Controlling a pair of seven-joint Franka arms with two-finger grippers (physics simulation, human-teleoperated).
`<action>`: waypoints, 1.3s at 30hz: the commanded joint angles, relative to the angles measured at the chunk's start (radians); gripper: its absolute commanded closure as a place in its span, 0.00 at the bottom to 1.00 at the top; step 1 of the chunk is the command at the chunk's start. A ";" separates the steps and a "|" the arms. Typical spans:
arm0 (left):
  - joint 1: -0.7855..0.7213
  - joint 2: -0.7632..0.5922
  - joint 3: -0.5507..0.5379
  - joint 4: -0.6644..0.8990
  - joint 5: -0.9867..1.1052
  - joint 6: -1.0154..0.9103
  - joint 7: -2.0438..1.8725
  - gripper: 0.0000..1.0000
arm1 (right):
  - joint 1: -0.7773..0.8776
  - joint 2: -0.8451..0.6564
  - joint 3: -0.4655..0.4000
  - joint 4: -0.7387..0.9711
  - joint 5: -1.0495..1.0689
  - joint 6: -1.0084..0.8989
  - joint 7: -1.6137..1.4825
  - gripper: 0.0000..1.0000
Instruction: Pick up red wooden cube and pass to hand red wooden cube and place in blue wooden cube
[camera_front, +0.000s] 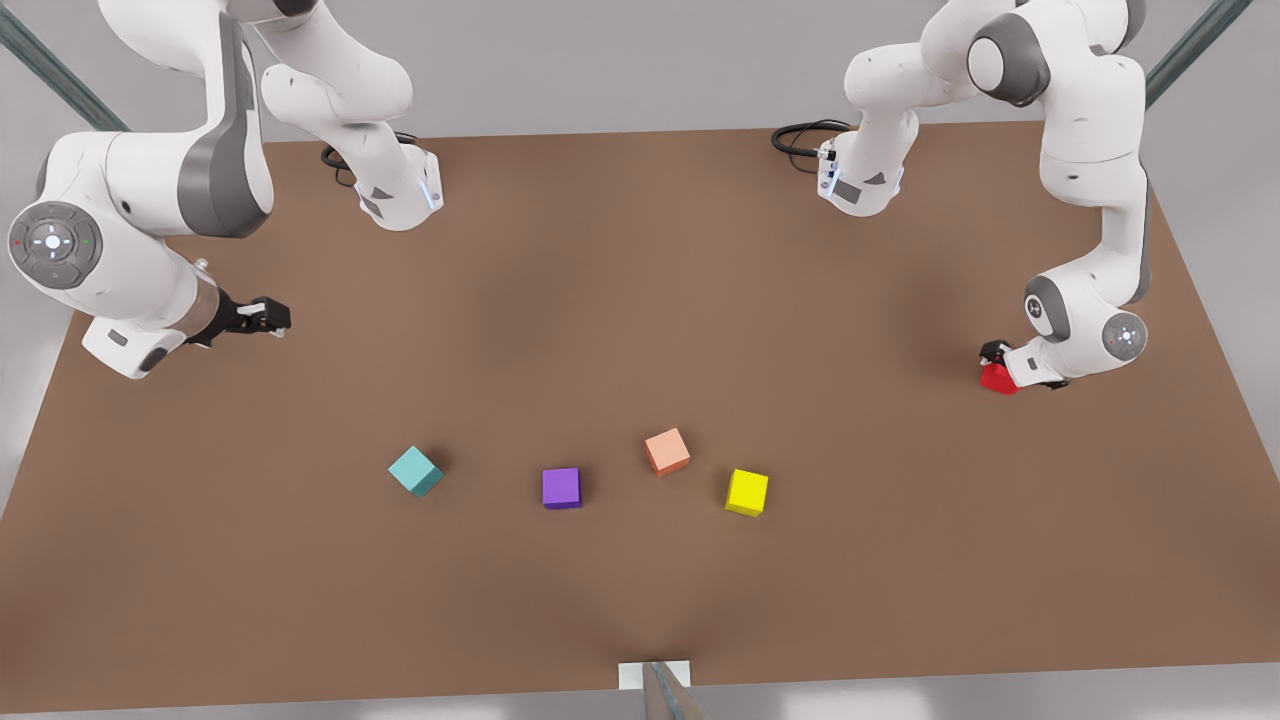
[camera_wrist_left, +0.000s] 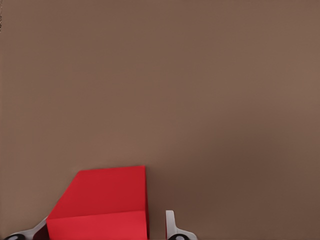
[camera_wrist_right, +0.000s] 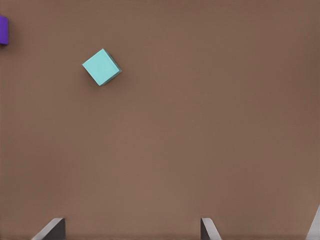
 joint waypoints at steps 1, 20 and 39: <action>0.000 0.004 0.000 0.001 0.001 0.007 -0.065 0.03 | 0.001 0.000 0.000 0.000 0.001 -0.002 -0.002 0.00; -0.018 0.065 -0.385 0.503 -0.723 -0.730 -0.377 0.29 | 0.033 0.121 -0.005 0.045 0.332 -0.008 -0.314 0.00; -0.196 0.553 -0.920 1.075 -1.176 -0.245 -1.006 0.30 | 0.019 0.427 0.001 -0.029 1.122 0.467 -1.938 0.00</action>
